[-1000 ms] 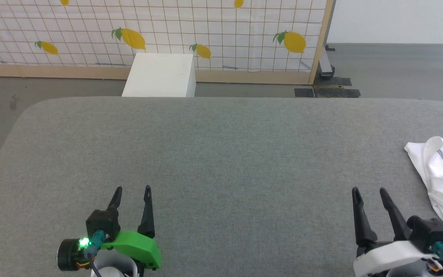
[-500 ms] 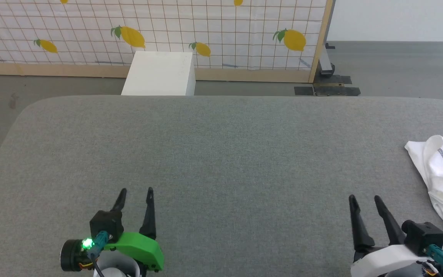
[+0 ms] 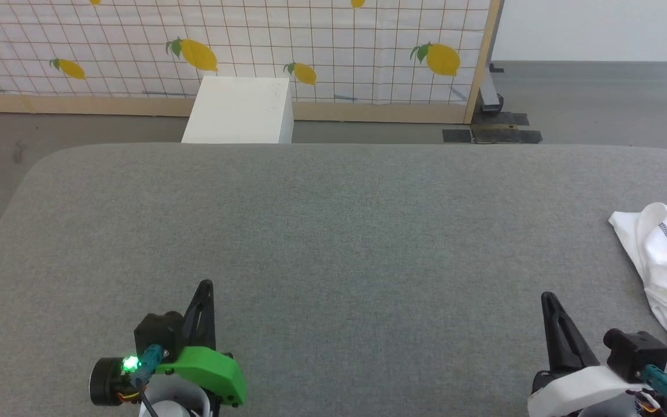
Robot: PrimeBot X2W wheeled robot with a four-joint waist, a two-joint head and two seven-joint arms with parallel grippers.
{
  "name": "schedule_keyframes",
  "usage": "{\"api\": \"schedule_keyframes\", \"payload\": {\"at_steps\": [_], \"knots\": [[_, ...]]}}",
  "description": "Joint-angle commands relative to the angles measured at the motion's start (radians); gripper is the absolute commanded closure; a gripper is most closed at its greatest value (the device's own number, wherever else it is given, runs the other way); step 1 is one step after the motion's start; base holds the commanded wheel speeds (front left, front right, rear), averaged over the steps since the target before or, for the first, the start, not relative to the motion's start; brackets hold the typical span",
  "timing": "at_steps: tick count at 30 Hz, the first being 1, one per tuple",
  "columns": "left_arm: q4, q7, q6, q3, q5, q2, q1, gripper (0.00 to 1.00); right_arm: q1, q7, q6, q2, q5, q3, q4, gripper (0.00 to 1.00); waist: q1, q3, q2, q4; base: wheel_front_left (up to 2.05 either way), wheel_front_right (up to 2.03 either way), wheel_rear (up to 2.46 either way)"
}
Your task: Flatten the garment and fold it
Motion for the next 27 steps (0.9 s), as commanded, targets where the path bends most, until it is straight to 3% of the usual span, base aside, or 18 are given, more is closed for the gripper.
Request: {"api": "schedule_keyframes", "payload": {"at_steps": [1,27], "knots": [[-0.01,0.005,-0.001,0.006,0.009,-0.002,0.007,1.0,-0.002,0.005,0.0,0.0,-0.01,0.002,-0.01,1.0,0.0001,0.0,0.0,0.0,0.0,0.0,0.0],[-0.079,0.058,-0.003,0.028,0.041,-0.006,0.025,1.0,-0.008,0.057,0.0,0.0,-0.055,0.008,-0.065,1.0,0.0001,0.005,0.0,-0.004,0.0,0.0,0.0]]}}
